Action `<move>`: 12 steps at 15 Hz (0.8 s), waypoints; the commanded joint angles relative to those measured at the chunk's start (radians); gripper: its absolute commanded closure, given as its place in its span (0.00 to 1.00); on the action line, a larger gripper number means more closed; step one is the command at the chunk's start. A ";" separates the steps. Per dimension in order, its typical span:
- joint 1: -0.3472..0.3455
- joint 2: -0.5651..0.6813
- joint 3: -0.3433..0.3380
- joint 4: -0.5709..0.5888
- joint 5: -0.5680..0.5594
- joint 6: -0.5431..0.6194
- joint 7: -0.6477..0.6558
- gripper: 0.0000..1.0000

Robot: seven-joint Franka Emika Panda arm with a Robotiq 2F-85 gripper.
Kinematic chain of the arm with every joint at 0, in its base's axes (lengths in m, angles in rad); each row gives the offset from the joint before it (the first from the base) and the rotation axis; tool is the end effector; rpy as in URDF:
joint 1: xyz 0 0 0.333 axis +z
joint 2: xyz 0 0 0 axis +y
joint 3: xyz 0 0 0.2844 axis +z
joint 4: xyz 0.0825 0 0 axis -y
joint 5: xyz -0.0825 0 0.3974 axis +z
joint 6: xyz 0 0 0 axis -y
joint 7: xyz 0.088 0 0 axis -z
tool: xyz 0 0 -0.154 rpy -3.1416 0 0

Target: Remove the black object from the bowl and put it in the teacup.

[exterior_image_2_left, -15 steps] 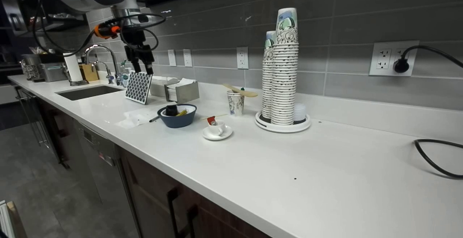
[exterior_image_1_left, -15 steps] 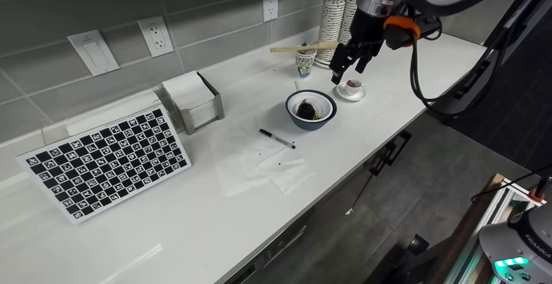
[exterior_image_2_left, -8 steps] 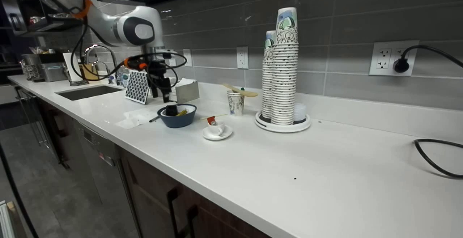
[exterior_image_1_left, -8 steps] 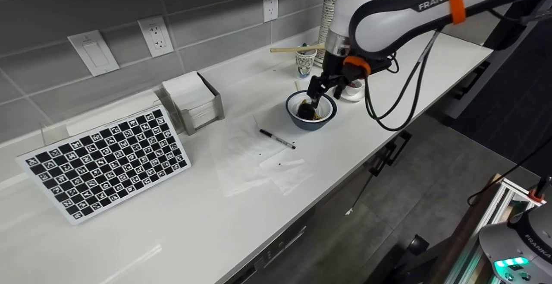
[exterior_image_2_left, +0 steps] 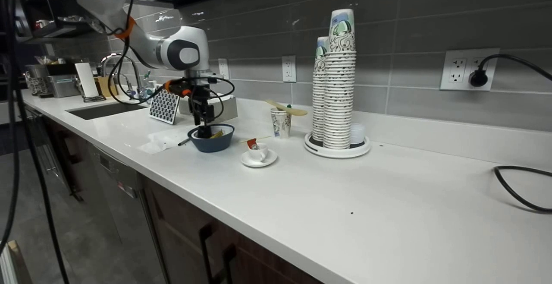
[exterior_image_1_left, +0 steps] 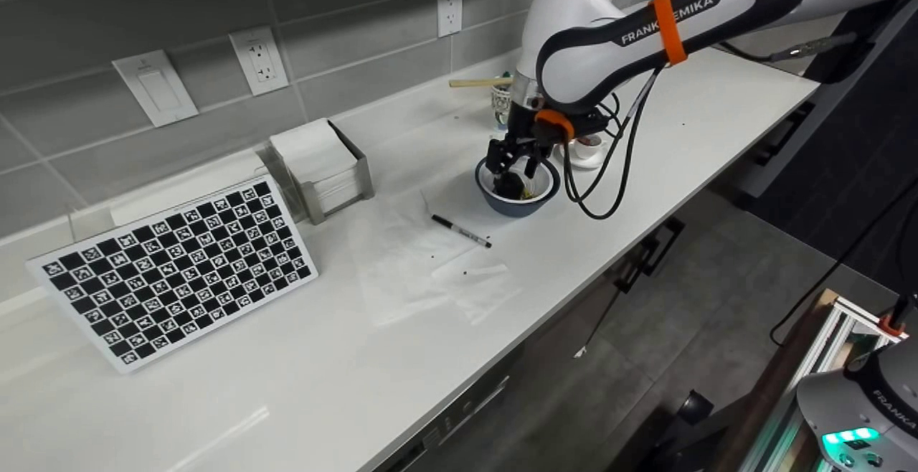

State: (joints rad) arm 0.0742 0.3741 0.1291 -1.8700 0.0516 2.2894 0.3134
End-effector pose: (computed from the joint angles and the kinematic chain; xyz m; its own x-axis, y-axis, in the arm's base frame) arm 0.6246 0.1307 0.2365 0.9880 -0.1533 0.0166 -0.1510 -0.9837 -0.0972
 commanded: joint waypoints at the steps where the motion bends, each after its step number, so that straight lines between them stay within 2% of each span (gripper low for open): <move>1: 0.028 0.043 -0.028 0.063 0.027 -0.024 0.001 0.48; 8: 0.033 -0.030 -0.033 0.039 0.027 -0.143 0.020 0.96; 9: 0.036 -0.061 -0.039 0.021 0.014 -0.158 0.034 1.00; 11: 0.036 -0.161 -0.051 -0.048 0.004 -0.148 0.069 0.96; 12: 0.035 -0.197 -0.061 -0.069 -0.001 -0.139 0.096 0.98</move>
State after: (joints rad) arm 0.0915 0.3261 0.1037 -1.8373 0.0525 2.1527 0.3465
